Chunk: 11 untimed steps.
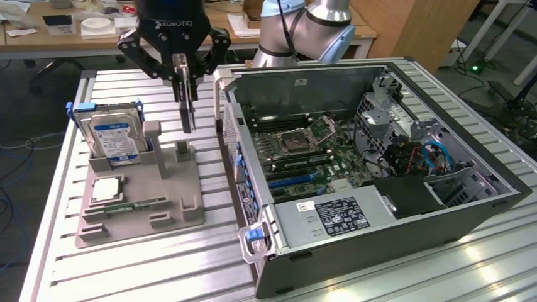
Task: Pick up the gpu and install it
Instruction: 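Pick up the gpu and move the gpu toward the slot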
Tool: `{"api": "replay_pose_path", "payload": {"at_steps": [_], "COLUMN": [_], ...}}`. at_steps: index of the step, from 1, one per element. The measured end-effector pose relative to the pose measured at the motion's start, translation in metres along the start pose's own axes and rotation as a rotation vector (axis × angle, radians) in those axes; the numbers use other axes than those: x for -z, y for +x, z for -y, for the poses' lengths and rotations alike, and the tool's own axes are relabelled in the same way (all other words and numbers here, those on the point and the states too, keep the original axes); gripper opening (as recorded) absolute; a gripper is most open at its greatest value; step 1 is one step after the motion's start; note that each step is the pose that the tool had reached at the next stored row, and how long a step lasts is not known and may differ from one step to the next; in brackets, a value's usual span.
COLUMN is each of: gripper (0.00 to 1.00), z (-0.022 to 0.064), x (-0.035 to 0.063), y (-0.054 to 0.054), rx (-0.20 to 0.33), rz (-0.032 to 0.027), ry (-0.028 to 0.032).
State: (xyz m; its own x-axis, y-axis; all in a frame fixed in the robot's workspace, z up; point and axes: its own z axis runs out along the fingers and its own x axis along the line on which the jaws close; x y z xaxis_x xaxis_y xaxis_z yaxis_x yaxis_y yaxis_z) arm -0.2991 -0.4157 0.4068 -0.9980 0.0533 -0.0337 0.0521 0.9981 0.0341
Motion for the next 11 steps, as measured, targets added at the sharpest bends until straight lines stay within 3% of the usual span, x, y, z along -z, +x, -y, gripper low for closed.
{"api": "replay_pose_path", "payload": {"at_steps": [11], "gripper": [0.28], "z": [-0.0013], "x": [-0.0009], "y": [-0.025], "rx": [0.000], "rz": [0.0000], "ry": [0.0000]}}
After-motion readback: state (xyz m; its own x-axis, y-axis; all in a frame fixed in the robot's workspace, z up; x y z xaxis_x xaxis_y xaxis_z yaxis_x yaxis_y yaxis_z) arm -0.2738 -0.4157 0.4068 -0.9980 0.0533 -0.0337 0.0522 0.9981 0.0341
